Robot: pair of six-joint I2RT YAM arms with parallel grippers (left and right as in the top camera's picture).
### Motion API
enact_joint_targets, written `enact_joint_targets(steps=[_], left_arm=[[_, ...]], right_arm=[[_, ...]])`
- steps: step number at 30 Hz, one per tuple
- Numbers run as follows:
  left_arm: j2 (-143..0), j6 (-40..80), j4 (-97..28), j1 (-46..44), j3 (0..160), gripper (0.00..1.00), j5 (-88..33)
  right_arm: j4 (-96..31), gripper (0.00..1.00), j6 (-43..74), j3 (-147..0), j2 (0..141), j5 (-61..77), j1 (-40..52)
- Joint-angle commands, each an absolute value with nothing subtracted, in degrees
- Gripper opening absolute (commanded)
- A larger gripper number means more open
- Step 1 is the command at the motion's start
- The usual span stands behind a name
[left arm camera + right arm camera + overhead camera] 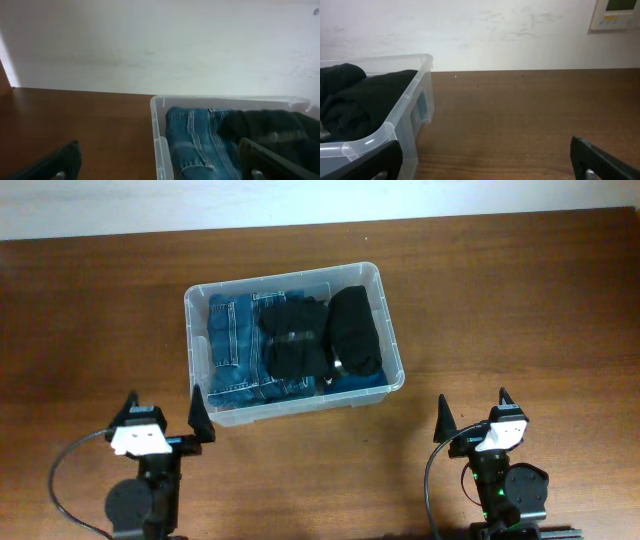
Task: Pack container
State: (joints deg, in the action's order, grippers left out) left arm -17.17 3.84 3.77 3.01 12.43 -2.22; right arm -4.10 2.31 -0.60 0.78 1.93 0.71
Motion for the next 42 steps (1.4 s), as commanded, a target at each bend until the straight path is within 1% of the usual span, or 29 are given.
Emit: enact_joint_targets(steps=[1, 6, 10, 18, 21, 42], left_arm=[[-13.06, 2.96, 4.80, 2.98, 8.12, 0.99, -3.73], [-8.93, 2.96, 7.20, 2.98, 3.03, 0.99, -3.70], [-6.26, 2.94, 6.85, 2.98, 0.45, 0.99, -3.49], [-1.58, -0.05, -5.04, 2.98, 0.49, 0.99, -1.65], [-0.27, -2.90, -4.67, 2.98, 0.47, 0.99, -1.54], [-0.30, -2.24, -4.58, 3.03, 0.51, 0.99, -2.15]], right_arm=[[-4.47, 0.98, 1.93, -0.32, 0.21, 1.43, 0.25], [-4.47, 0.98, 1.93, -0.32, 0.21, 1.43, 0.25], [-4.47, 0.98, 1.93, -0.32, 0.21, 1.43, 0.25], [-4.47, 0.98, 1.91, -0.32, 0.21, 1.43, 0.25], [-4.47, 0.98, 1.91, -0.32, 0.21, 1.43, 0.25], [-4.47, 0.98, 1.93, -0.32, 0.21, 1.43, 0.25]])
